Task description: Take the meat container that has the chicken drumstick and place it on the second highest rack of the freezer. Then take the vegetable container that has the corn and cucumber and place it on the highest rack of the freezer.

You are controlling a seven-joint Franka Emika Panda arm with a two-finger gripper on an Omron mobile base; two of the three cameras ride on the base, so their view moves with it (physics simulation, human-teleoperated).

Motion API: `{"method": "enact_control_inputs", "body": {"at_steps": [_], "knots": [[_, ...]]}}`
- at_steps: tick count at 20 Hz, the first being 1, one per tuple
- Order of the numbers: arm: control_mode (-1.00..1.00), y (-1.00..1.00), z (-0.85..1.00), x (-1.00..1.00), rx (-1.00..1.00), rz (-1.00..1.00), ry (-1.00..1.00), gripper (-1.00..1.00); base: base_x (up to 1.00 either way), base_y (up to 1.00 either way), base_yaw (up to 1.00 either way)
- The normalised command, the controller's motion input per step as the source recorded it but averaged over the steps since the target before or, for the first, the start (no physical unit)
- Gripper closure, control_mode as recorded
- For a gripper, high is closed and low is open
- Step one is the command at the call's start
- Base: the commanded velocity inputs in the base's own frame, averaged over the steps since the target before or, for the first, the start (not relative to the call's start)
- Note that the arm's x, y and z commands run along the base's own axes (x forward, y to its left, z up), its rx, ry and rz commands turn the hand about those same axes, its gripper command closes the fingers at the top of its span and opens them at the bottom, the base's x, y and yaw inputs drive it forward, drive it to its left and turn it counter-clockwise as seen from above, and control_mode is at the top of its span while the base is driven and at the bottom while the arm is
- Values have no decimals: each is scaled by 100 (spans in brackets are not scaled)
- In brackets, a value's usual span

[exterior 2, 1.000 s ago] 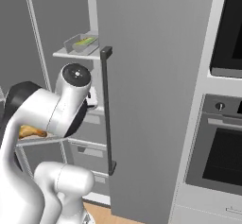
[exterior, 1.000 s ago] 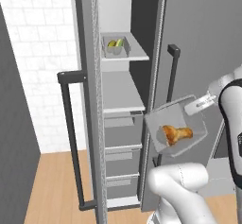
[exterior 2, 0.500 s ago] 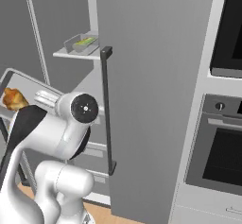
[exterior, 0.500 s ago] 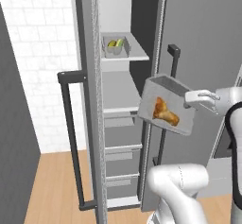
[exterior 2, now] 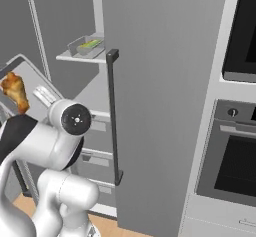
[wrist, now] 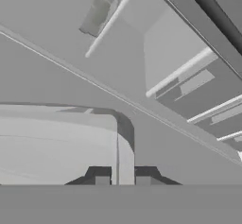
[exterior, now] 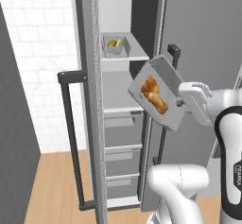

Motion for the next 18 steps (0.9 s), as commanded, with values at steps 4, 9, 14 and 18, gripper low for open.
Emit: {"method": "enact_control_inputs", "body": {"at_steps": [4,9,14,18], "knots": [[-100,0,-44,-40,1,3,10,100,0,0,0],[-100,20,-47,-1,3,-25,10,100,0,0,0],[-100,26,-65,12,8,-46,20,100,0,0,0],[-100,8,-38,9,7,-31,13,100,0,0,0]]}}
